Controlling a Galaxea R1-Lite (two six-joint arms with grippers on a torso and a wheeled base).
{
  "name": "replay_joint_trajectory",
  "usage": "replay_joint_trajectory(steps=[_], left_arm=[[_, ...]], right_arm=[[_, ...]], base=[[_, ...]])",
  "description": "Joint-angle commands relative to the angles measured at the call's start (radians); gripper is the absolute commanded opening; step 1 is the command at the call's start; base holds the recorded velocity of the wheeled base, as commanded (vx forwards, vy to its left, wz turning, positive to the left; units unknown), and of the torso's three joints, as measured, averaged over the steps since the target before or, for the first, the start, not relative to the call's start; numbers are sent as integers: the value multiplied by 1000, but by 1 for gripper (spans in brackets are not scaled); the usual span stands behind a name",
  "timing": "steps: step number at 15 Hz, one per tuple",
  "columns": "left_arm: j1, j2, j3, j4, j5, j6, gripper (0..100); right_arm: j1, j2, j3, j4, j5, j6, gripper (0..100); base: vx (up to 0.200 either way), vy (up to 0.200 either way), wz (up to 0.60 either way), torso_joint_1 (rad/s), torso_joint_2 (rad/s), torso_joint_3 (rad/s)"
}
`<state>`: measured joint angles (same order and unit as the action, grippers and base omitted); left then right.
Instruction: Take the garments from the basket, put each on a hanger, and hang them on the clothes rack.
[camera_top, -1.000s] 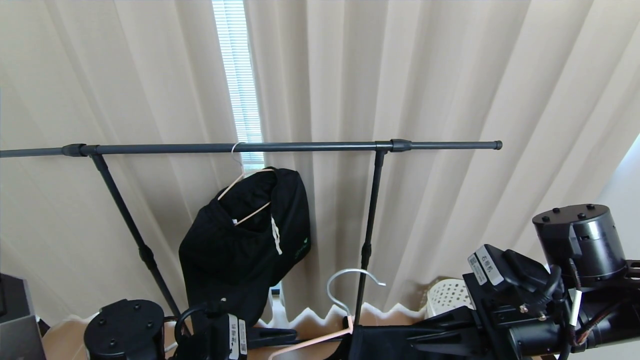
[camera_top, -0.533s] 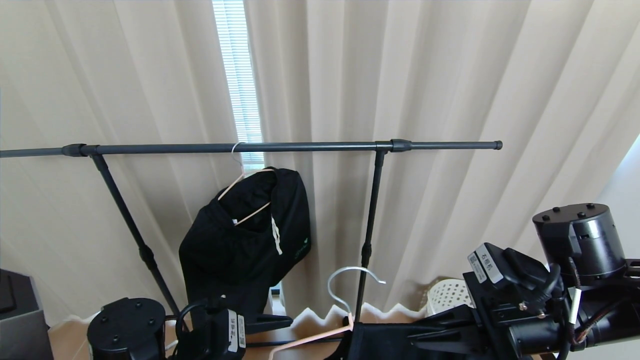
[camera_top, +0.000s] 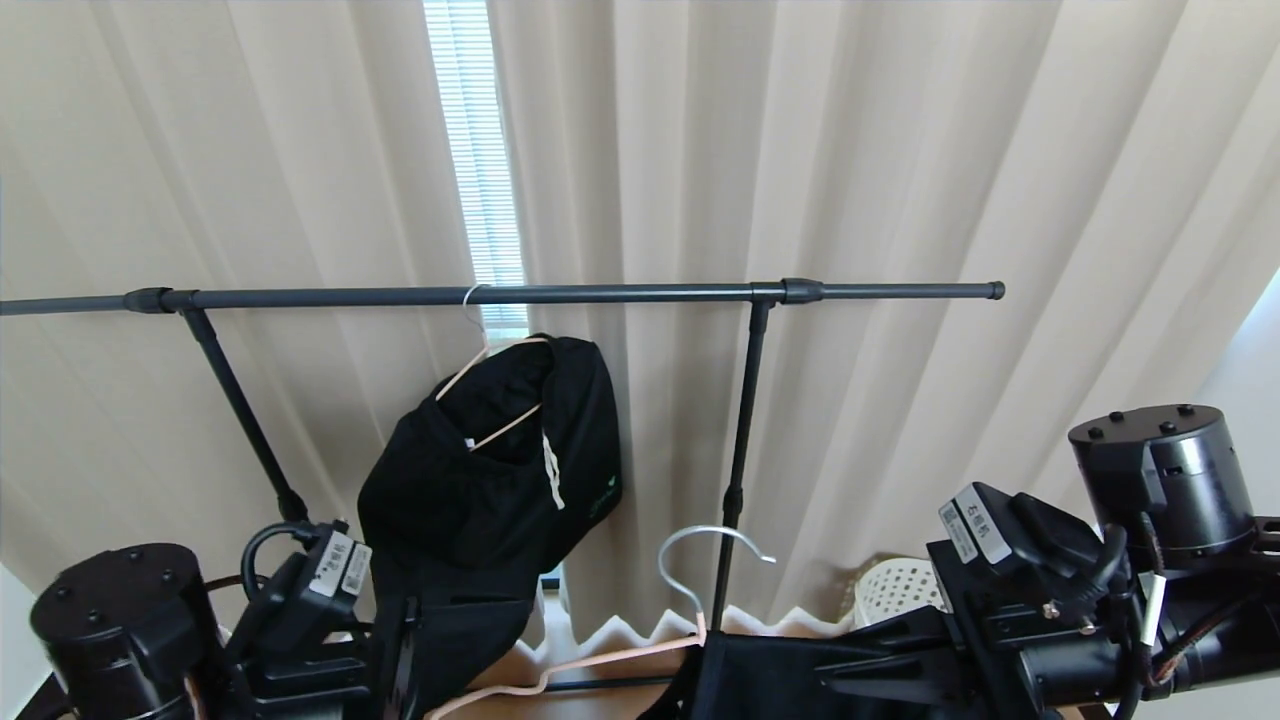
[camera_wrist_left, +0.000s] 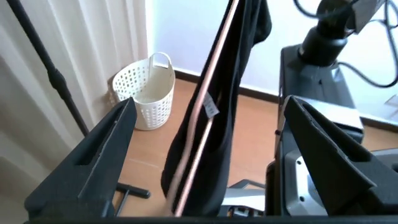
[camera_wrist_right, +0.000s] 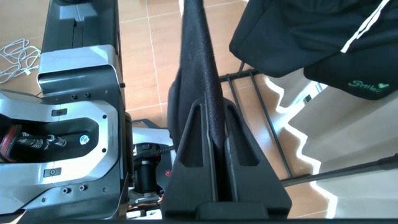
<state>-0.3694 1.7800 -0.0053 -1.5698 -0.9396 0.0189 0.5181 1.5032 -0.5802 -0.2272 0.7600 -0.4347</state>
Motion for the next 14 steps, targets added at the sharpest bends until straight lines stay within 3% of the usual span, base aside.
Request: replay_joint_trajectory(steps=[1,3,5,10,14], left_arm=[[165,-39,-56,-1,-125,-128,100],[288,-33,-134,-1,-217,-329,100],[345,15,-203,-1,-226,-462,100],[343,118,-243,-1,-228,-470,100],[265,128,-237,-1,-226,-468,100]], right_arm=[[0,-4,5,-44,2,-7,0],[0,5,2,-138,36,-24,0],[-1,29,-63,-152,41,-102,0],[-43,91,-32,-158,179,-257,0],[-41,69,-20,-150,180,-257,0]], base=[[0,0,0,0,0,0],[0,0,0,0,0,0],[0,0,0,0,0,0],[0,0,0,0,0,0],[0,0,0,0,0,0]])
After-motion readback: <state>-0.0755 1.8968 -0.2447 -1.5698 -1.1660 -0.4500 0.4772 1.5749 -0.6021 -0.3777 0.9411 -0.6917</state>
